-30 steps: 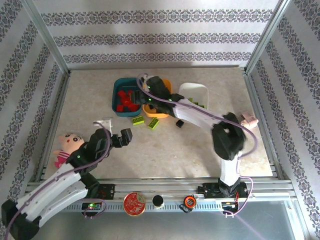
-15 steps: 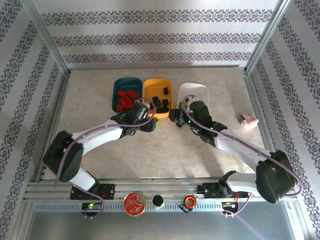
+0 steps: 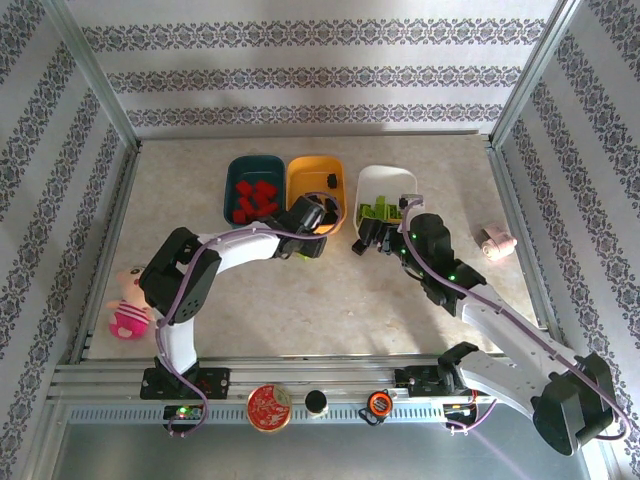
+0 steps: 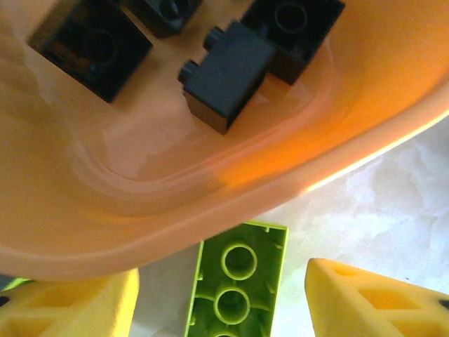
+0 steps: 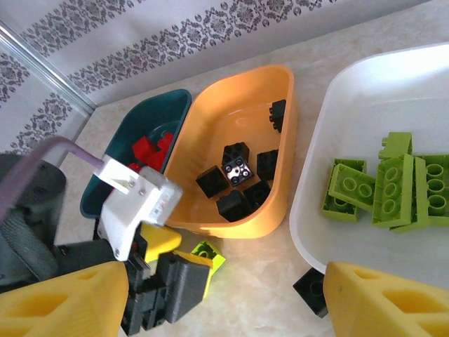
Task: Sort the legos into containers by color
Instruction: Pick up the lego from the center of the table, then place the lego in the container.
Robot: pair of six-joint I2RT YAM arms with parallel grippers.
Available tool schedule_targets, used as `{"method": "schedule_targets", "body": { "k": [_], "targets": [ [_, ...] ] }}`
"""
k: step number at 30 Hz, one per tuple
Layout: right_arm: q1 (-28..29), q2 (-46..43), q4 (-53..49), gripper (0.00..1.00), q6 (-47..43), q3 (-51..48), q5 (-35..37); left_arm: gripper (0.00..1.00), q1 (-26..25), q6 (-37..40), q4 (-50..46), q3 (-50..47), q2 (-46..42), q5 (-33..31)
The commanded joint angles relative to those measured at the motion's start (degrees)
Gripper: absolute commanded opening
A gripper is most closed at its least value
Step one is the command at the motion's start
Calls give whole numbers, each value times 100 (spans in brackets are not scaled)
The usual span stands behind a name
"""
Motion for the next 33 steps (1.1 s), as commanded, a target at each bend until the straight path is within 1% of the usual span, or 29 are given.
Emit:
{"method": "schedule_targets", "body": {
  "k": [1,6,8,12,15,18,20,22,27,33],
  "targets": [
    [-81,-152,-30,74,86,-87,-51,62,-109,49,-228,73,165,-235],
    [-125,-225,-38,74,87,-131,-37,52,-176,-62,-117,-129,267,-232],
    [-159,-224,-53,74,84,-140,-41,47,-220,-114,-68,-229,181,-222],
    [-231,-265,-54,74,165,-232,68,36,-425,-186,-14,-329,-165,2],
    [-287,-387,-106,74,246,-353,243,32,-646,-309,-40,-274,-492,221],
    [-335,-611,-270,74,303,-507,527,31,-697,-539,185,-67,-836,627],
    [-365,-769,-372,74,342,-614,668,31,-689,-574,146,388,-818,837],
    [-392,-935,-474,74,373,-731,733,31,-689,-566,-26,1073,-511,1044],
    [-410,-1298,-729,74,397,-964,796,31,-664,-640,-336,2823,760,1334],
    [-411,-1663,-1057,74,427,-1190,732,33,-541,-927,-871,5000,2375,1680]
  ]
}}
